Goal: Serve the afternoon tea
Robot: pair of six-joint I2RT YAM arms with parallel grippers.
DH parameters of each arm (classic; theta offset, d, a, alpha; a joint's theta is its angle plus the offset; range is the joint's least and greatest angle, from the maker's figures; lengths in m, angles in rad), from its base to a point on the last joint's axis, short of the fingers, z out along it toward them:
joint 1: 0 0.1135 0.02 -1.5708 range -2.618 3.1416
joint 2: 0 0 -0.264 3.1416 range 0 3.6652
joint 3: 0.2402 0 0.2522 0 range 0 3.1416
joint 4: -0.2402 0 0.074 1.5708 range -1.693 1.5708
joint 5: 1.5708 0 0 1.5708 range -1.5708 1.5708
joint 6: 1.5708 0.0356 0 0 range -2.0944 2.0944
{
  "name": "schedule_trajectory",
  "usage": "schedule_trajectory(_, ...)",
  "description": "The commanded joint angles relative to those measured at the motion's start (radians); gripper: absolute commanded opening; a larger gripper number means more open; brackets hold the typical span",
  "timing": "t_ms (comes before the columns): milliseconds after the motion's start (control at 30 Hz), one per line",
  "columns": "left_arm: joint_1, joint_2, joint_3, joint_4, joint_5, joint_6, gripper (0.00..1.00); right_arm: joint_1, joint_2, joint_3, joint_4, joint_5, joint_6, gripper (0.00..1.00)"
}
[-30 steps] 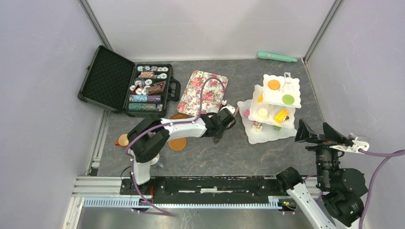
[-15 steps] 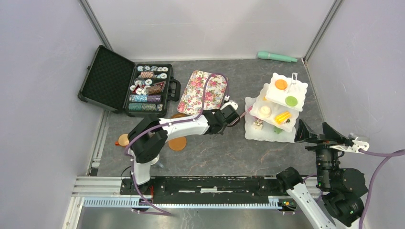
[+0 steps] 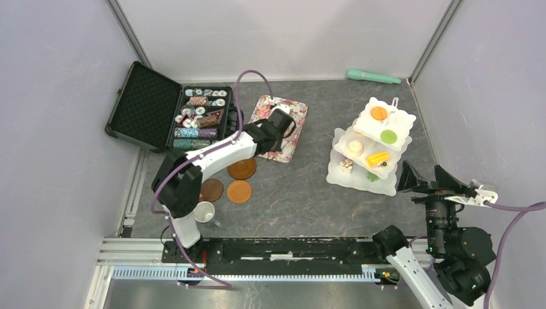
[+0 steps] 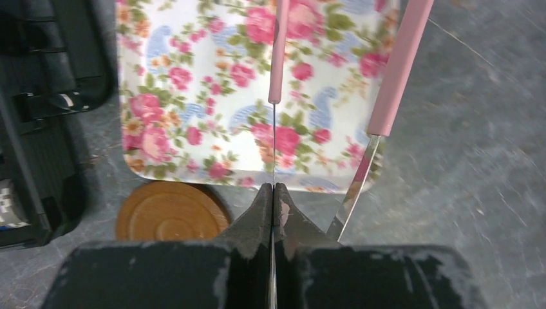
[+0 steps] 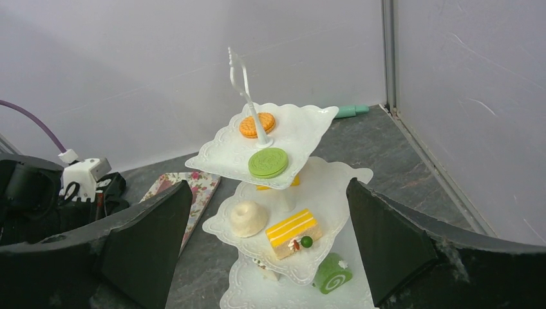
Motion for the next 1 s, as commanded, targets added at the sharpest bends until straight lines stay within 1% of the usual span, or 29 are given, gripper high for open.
schedule_trajectory(0,0.077,0.017,0.031,0.048,0.051,-0.050,0.02,0.005,-0.095,0.014,0.005,-0.002,0.011,0.98)
schedule_trajectory(133,0.135,0.081,0.057,0.032,0.092,-0.079,0.02,0.005,-0.095,0.014,0.001,-0.001,0.011,0.98)
schedule_trajectory(233,0.153,0.101,0.048,0.033,0.099,-0.098,0.03,0.004,-0.098,0.014,-0.001,0.001,0.011,0.98)
schedule_trajectory(300,0.157,0.099,0.032,0.042,0.101,-0.102,0.06,0.005,-0.099,0.013,-0.004,0.003,0.012,0.98)
schedule_trajectory(433,0.158,0.091,0.009,0.033,0.096,-0.111,0.18,0.005,-0.101,0.010,-0.004,0.005,0.009,0.98)
schedule_trajectory(533,0.159,0.065,-0.016,0.025,0.080,-0.112,0.31,0.004,-0.101,0.009,-0.002,0.005,0.005,0.98)
schedule_trajectory(567,0.159,0.047,-0.028,0.024,0.076,-0.114,0.35,0.005,-0.102,0.009,-0.001,0.005,0.003,0.98)
schedule_trajectory(700,0.159,-0.044,-0.108,0.052,0.049,-0.121,0.46,0.005,-0.108,0.014,0.001,0.005,-0.003,0.98)
schedule_trajectory(800,0.159,-0.126,-0.196,0.080,-0.021,-0.137,0.51,0.005,-0.113,0.015,-0.003,0.006,0.000,0.98)
schedule_trajectory(867,0.160,-0.167,-0.252,0.100,-0.071,-0.146,0.52,0.005,-0.116,0.014,-0.005,0.006,0.001,0.98)
schedule_trajectory(967,0.169,-0.194,-0.299,0.103,-0.110,-0.165,0.56,0.005,-0.114,0.011,-0.001,0.001,0.002,0.98)
